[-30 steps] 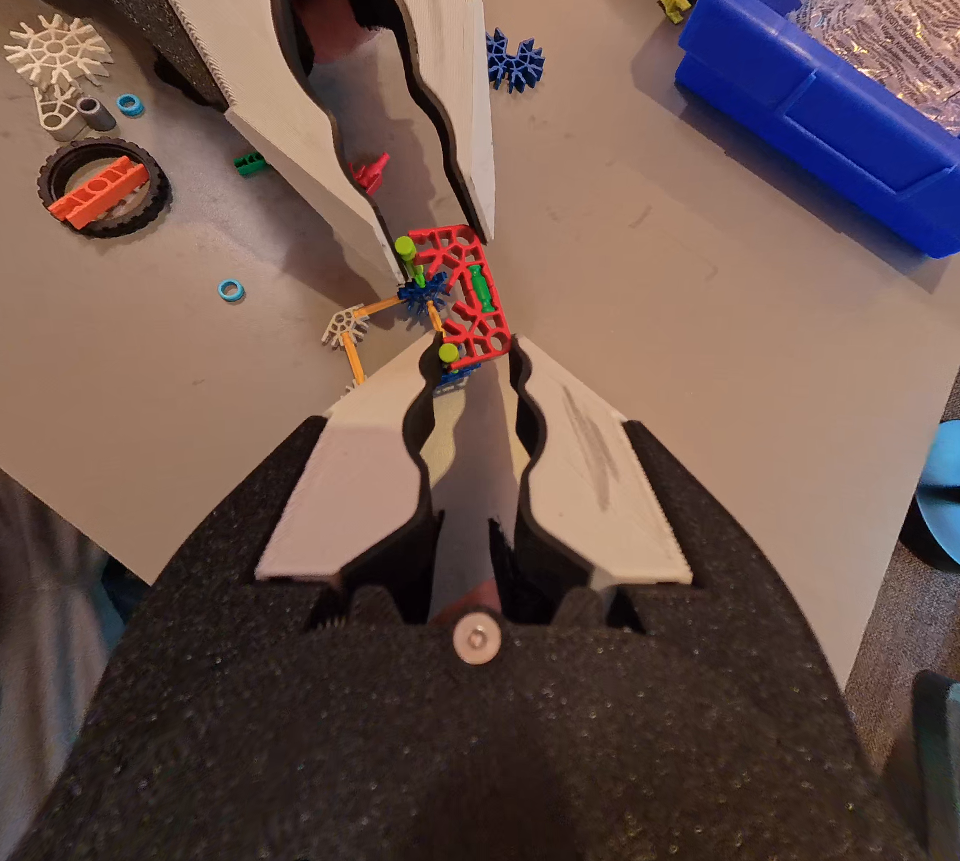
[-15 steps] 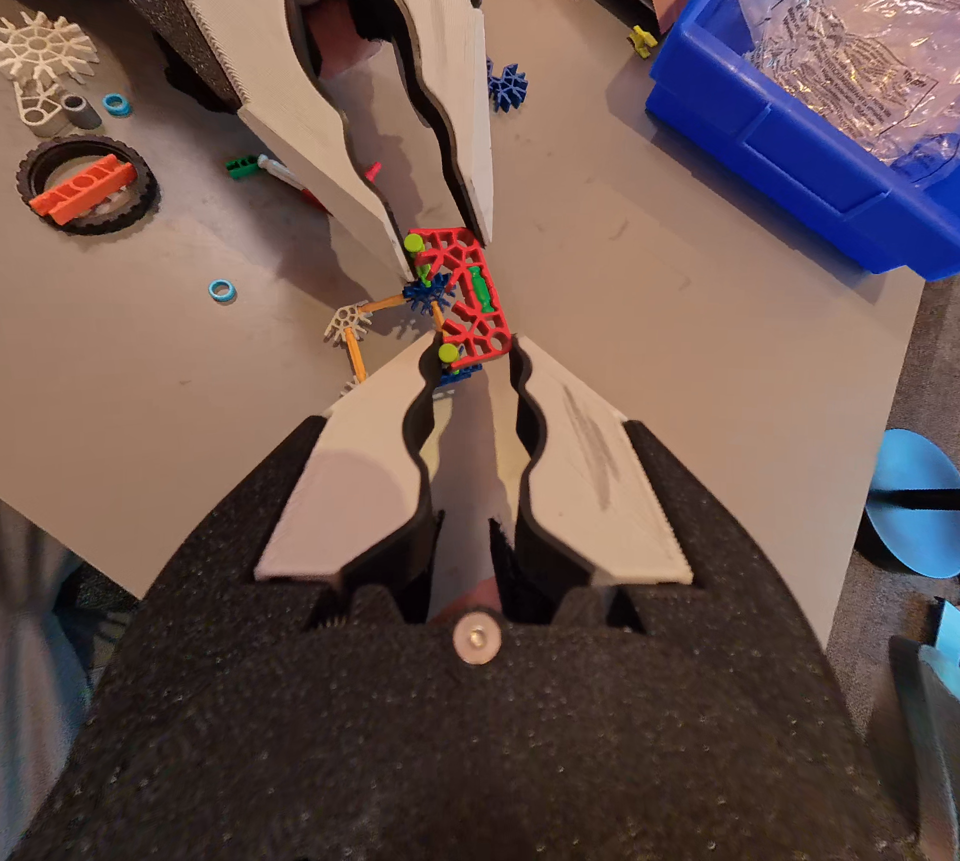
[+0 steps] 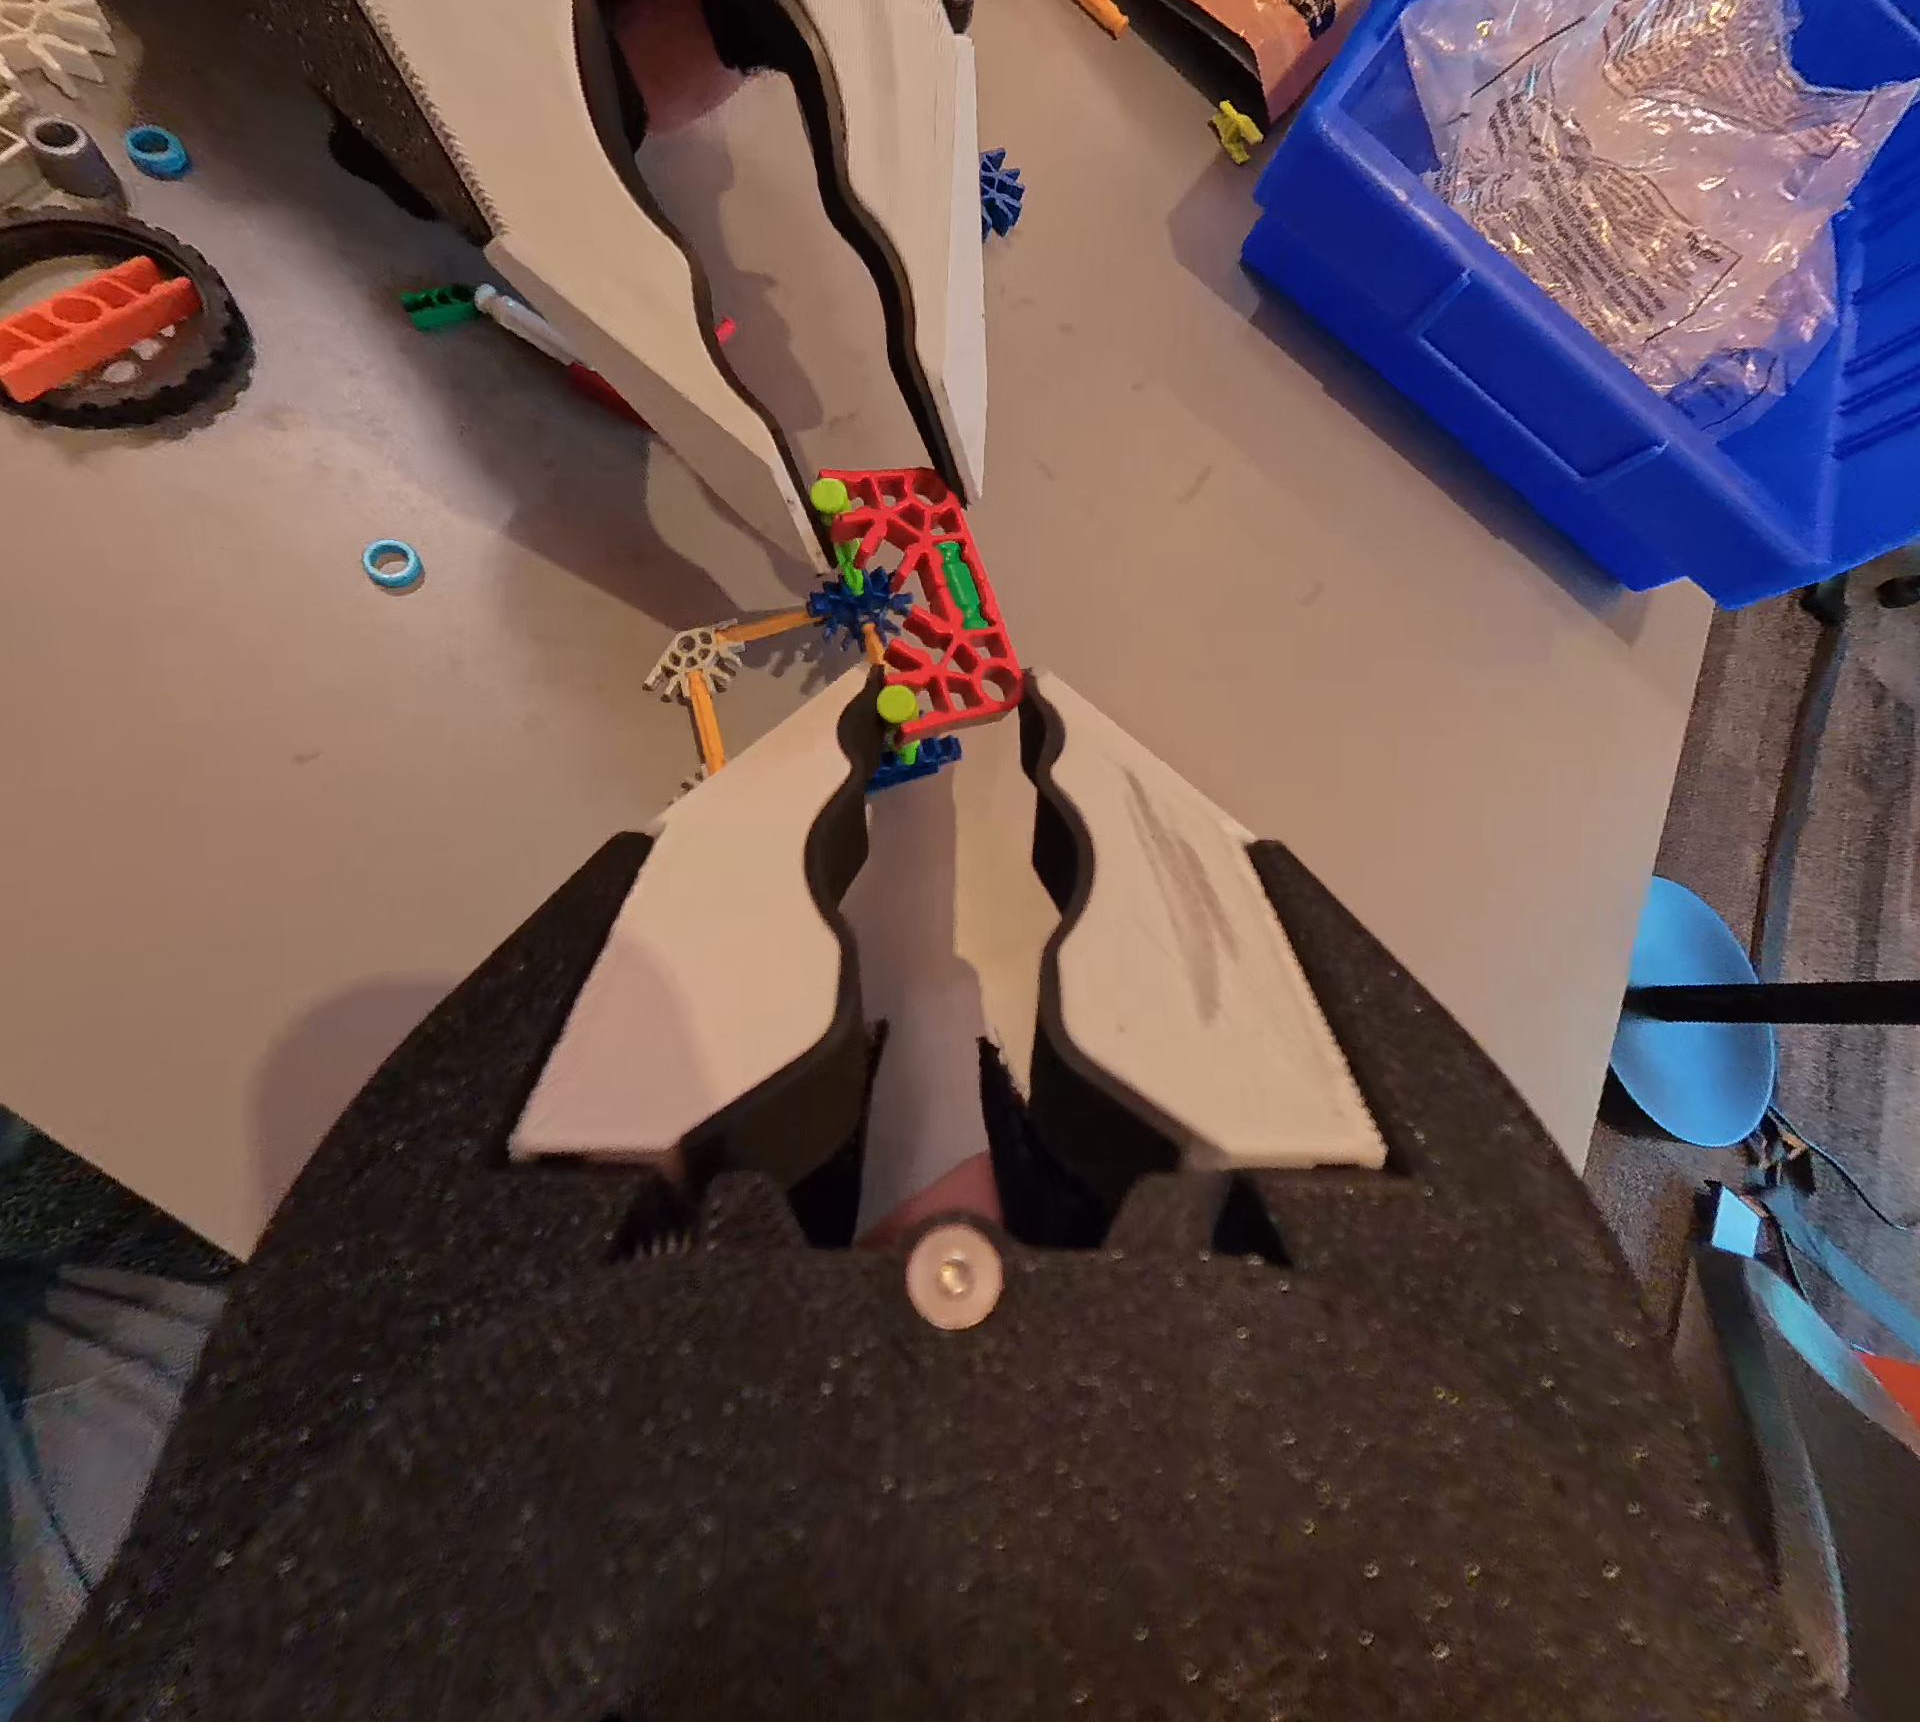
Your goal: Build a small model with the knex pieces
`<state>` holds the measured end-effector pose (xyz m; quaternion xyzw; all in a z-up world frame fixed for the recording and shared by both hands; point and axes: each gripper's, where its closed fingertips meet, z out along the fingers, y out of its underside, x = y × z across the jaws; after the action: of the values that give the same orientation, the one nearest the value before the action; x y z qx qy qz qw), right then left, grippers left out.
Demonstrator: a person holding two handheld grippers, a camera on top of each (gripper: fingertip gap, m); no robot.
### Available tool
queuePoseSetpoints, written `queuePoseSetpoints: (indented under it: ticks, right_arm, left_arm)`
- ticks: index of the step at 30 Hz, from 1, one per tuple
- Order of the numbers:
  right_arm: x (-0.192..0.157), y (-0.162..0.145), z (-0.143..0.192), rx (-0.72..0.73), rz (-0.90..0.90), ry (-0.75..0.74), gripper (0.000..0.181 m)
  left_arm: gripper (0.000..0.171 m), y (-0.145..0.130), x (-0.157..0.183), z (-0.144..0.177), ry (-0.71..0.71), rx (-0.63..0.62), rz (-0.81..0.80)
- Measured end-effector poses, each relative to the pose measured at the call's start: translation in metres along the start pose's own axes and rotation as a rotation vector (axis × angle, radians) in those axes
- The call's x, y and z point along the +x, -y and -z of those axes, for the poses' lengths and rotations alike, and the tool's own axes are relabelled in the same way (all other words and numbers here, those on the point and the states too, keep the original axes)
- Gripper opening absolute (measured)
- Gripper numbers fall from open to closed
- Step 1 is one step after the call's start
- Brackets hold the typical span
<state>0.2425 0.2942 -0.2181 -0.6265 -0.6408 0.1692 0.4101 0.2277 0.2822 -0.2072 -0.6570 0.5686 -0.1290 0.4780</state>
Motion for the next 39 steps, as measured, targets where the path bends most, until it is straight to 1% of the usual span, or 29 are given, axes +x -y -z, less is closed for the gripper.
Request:
queuePoseSetpoints:
  ticks: [9, 12, 16, 27, 33, 35, 39]
  right_arm:
    - [-0.0061, 0.0022, 0.0078, 0.001, -0.049, 0.134, 0.027]
    - [-0.0055, 0.0031, 0.0090, 0.002, -0.051, 0.149, 0.027]
    - [-0.0035, 0.0038, 0.0086, 0.008, -0.024, 0.130, 0.026]
    - [-0.0005, 0.0037, 0.0065, 0.009, 0.027, 0.062, 0.023]
    - [0.0005, 0.0026, 0.0063, -0.008, 0.041, 0.044, 0.023]
    - [-0.0001, 0.0018, 0.0068, -0.013, 0.054, 0.039, 0.023]
    - [0.0018, -0.0002, 0.0043, -0.025, 0.082, -0.008, 0.023]
  left_arm:
    - [0.021, 0.0039, -0.0008, 0.0007, 0.049, -0.018, -0.135]
    - [0.021, 0.0052, -0.0024, 0.0011, 0.072, -0.023, -0.182]
    - [0.021, 0.0053, -0.0045, 0.0009, 0.097, -0.035, -0.236]
    - [0.021, 0.0039, -0.0070, -0.0004, 0.127, -0.045, -0.289]
    - [0.020, 0.0053, -0.0078, -0.0009, 0.146, -0.040, -0.304]
    - [0.020, 0.0056, -0.0067, -0.0012, 0.136, -0.033, -0.287]
    - [0.021, 0.0030, -0.0083, -0.0028, 0.150, -0.043, -0.309]
